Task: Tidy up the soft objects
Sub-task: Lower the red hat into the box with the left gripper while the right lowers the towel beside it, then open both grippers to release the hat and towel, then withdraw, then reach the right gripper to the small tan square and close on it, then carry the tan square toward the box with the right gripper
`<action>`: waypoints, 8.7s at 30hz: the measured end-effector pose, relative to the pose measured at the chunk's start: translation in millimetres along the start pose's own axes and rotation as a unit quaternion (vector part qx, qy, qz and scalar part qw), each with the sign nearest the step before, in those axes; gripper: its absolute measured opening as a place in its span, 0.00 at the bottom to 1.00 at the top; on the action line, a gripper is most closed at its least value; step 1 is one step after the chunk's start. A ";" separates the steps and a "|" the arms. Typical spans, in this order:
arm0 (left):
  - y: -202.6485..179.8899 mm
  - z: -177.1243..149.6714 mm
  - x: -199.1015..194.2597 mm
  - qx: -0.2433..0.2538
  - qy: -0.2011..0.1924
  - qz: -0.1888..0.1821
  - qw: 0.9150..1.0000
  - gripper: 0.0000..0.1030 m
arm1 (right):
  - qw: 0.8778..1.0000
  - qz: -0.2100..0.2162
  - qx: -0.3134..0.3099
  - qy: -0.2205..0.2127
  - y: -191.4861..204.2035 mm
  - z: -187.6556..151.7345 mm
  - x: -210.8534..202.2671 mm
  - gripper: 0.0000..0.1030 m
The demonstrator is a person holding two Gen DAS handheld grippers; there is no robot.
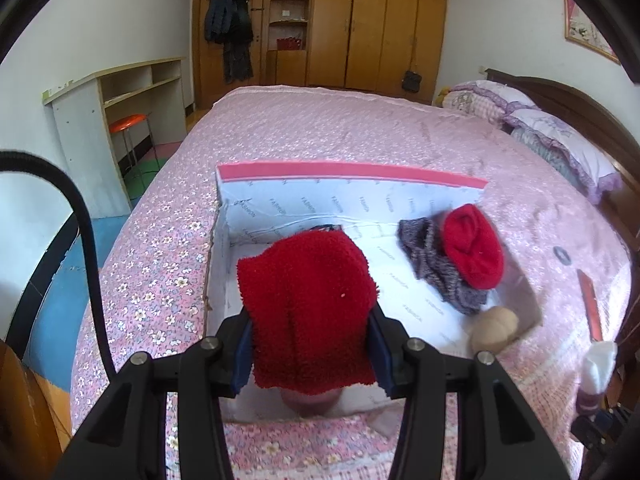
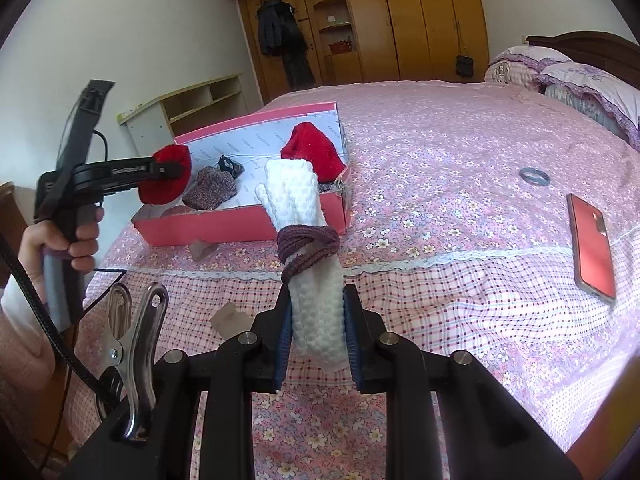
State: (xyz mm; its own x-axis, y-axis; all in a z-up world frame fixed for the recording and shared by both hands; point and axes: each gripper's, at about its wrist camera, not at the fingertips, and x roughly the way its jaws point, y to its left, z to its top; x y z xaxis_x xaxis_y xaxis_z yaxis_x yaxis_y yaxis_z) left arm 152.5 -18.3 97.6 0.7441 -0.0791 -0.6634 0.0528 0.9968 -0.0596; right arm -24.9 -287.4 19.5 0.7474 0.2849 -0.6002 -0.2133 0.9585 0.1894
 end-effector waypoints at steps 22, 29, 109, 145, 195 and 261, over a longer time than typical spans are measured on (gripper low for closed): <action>20.5 5.9 49.3 -0.013 0.015 0.036 0.999 0.50 | 0.998 0.024 -0.051 -0.002 28.7 35.0 15.8 0.23; 20.7 5.1 50.3 -0.004 0.010 0.032 0.999 0.50 | 0.997 0.057 -0.054 0.008 47.3 64.5 37.5 0.23; -1.4 -12.2 -25.5 0.033 -0.022 -0.035 0.999 0.67 | 0.996 0.090 -0.007 0.022 61.6 81.2 65.0 0.38; -2.8 -95.2 -36.6 0.024 0.039 -0.036 0.998 0.67 | 0.993 0.042 -0.062 0.095 68.0 -22.8 73.9 0.38; -37.9 -91.1 11.9 -0.021 0.026 -0.031 0.999 0.07 | 0.993 0.098 0.046 0.042 -9.1 -39.1 51.8 0.05; -9.2 -122.4 -104.4 -0.021 -0.018 -0.101 0.995 0.08 | 0.996 0.071 -0.049 -0.006 78.7 -32.4 -14.6 0.05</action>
State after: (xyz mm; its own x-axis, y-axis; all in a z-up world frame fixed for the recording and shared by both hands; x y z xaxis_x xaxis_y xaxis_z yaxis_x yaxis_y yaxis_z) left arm -7.2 -20.3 76.1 0.7441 -0.2764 -0.6082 0.1760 0.9593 -0.2207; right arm -73.0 -215.7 17.9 0.7125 0.4173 -0.5641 -0.3769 0.9057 0.1940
